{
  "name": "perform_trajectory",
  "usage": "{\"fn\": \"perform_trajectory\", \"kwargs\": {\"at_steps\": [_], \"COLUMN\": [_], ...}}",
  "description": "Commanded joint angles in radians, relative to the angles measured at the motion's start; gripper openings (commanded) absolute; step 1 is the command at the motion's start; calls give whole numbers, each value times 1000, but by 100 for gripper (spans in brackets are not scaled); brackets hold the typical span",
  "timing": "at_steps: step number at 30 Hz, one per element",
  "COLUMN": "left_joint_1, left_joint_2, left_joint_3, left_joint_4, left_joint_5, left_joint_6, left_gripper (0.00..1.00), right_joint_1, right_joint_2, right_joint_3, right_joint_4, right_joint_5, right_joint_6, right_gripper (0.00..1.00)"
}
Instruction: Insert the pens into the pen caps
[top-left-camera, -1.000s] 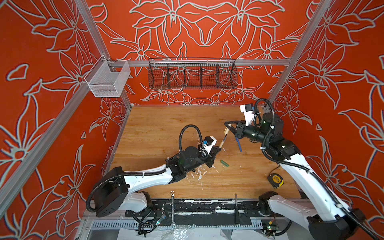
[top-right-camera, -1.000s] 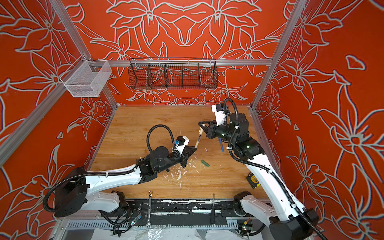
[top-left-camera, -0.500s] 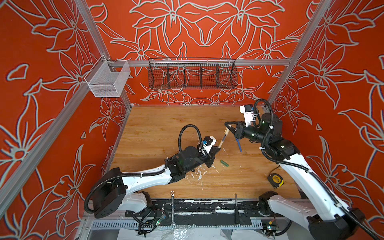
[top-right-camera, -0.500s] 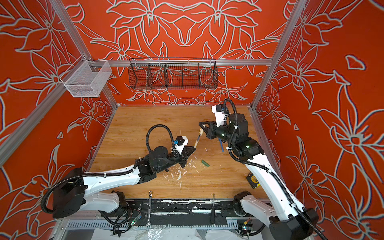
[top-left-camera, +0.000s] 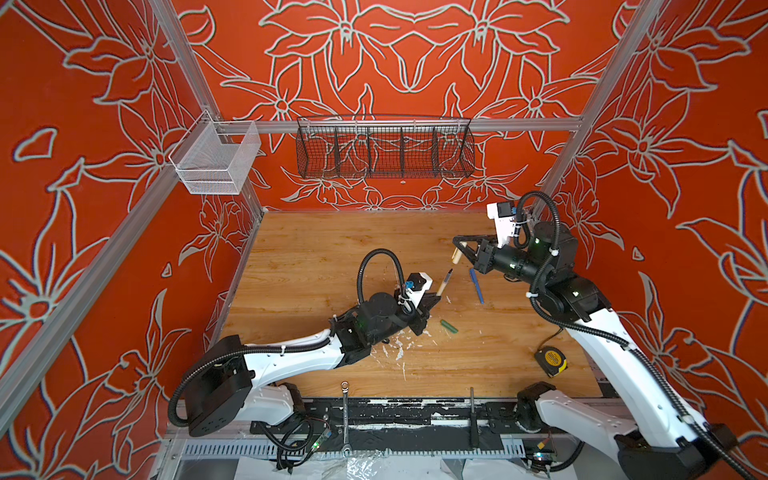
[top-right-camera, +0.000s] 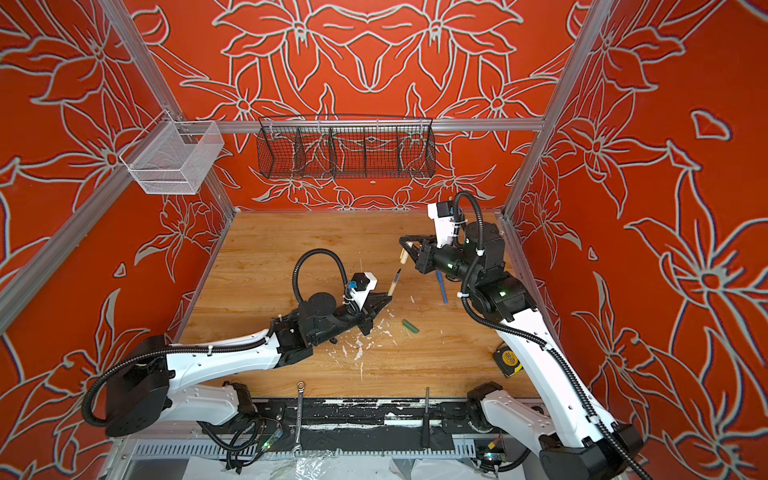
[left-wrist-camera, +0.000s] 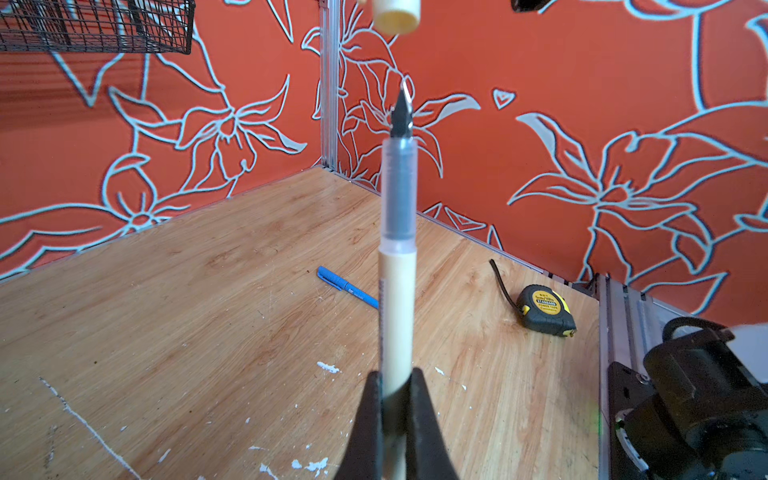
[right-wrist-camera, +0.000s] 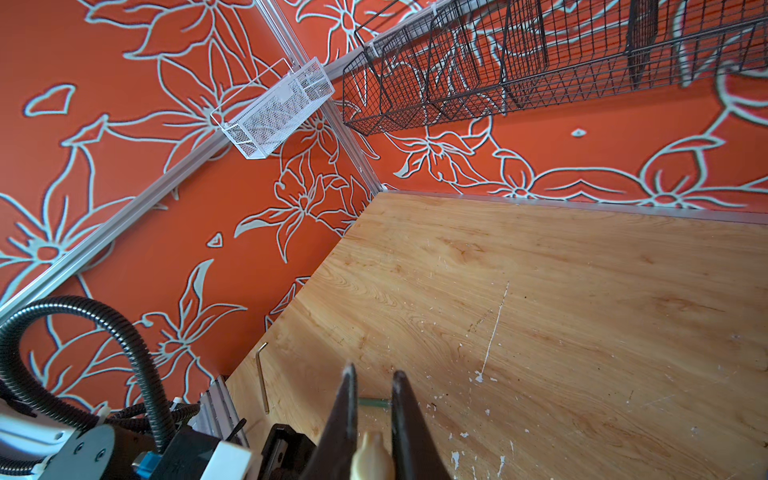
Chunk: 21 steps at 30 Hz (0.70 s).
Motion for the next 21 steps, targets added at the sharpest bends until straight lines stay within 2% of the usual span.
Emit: {"fn": "perform_trajectory", "kwargs": {"at_steps": [1, 17, 21], "left_joint_1": [0, 1, 0], "left_joint_2": [-12, 2, 5], "left_joint_3": [29, 51, 52], "left_joint_4": [6, -13, -13], "left_joint_5": [1, 9, 15], "left_joint_6": [15, 16, 14], "left_gripper": [0, 0, 0], "right_joint_1": [5, 7, 7], "right_joint_2": [-5, 3, -1], "right_joint_3": [-24, -90, -68], "right_joint_4": [17, 97, 69], "right_joint_5": [-26, -66, -47], "right_joint_6": [2, 61, 38], "right_gripper": [0, 0, 0]}}
